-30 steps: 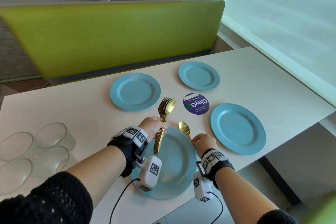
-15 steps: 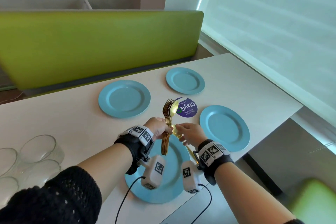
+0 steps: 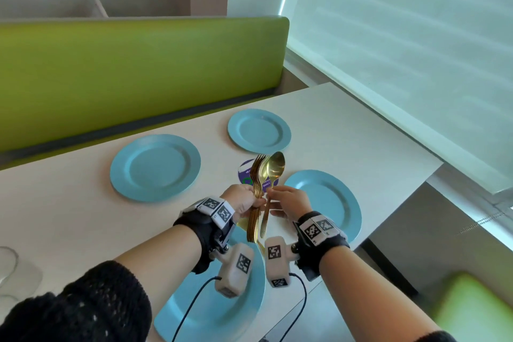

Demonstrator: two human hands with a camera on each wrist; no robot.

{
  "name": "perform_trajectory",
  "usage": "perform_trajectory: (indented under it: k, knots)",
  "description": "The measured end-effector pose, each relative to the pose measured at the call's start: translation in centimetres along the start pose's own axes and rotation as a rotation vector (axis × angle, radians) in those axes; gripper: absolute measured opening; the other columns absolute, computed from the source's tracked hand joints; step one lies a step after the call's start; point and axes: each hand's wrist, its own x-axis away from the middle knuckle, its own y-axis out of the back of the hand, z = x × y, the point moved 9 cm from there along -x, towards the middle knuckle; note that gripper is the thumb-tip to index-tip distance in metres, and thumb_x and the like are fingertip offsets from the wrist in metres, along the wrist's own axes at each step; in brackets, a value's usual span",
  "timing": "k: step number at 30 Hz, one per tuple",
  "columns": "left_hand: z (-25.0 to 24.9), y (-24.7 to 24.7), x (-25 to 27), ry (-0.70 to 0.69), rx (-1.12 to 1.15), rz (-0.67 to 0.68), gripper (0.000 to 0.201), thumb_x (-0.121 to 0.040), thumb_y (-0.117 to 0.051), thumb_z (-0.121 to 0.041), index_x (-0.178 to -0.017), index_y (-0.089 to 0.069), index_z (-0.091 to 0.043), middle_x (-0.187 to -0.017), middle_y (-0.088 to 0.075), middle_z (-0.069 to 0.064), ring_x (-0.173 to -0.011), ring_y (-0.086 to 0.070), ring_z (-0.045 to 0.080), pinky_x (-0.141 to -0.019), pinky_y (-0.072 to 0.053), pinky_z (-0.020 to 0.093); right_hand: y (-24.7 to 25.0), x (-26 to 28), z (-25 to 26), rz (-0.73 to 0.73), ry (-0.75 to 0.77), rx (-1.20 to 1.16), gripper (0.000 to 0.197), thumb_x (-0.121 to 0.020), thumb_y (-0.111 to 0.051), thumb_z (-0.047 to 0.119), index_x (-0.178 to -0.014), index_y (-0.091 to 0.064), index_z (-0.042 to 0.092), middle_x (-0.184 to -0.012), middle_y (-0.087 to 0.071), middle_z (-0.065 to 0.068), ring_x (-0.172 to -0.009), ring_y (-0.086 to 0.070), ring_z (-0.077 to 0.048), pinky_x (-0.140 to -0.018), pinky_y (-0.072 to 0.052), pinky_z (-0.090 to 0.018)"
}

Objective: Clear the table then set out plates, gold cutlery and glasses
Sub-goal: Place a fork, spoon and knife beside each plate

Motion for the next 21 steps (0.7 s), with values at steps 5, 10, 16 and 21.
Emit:
perform_trajectory:
  k: [5, 10, 16, 21]
  knots:
    - [-1.8, -0.2, -3.1, 0.024, 0.026, -0.056, 0.015, -0.087, -0.056, 0.007, -0.085, -0.055, -0.008, -0.072, -0.060, 0.008, -0.068, -0.058, 0.019, -0.074, -0.052, 0.033, 6.6, -4.2, 2.1, -0.133, 0.042, 0.243, 0.022, -0.087, -0.064, 0.013, -0.067, -0.061, 0.021, -0.069, -0.060, -0.001, -0.059, -0.056, -0.014, -0.058, -0.049, -0.025]
    - [-3.4, 0.4, -5.9, 0.024, 0.048, -0.125, 0.016, -0.087, -0.056, 0.006, -0.081, -0.056, -0.008, -0.073, -0.062, 0.008, -0.069, -0.060, 0.019, -0.072, -0.051, 0.032, 15.1, -8.3, 3.7, -0.284, 0.039, 0.539, 0.007, -0.082, -0.068, 0.019, -0.086, -0.074, 0.017, -0.088, -0.070, -0.009, -0.081, -0.061, -0.022, -0.089, -0.054, -0.040]
    - [-4.2, 0.4, -8.1, 0.048, 0.099, -0.171, 0.019, -0.088, -0.052, 0.008, -0.081, -0.055, -0.009, -0.074, -0.058, 0.009, -0.065, -0.057, 0.018, -0.064, -0.047, 0.028, 21.5, -11.9, 3.5, -0.331, -0.062, 0.837, 0.024, -0.087, -0.062, 0.023, -0.108, -0.072, 0.017, -0.114, -0.069, -0.005, -0.108, -0.062, -0.025, -0.092, -0.048, -0.028]
    - [-4.1, 0.5, -9.1, 0.069, 0.102, -0.209, 0.016, -0.089, -0.052, 0.008, -0.098, -0.055, -0.005, -0.075, -0.059, 0.008, -0.066, -0.057, 0.017, -0.064, -0.047, 0.027, 23.6, -13.6, 2.1, -0.298, -0.117, 0.959, 0.024, -0.088, -0.062, 0.023, -0.109, -0.071, 0.017, -0.119, -0.067, -0.003, -0.111, -0.061, -0.023, -0.096, -0.048, -0.029]
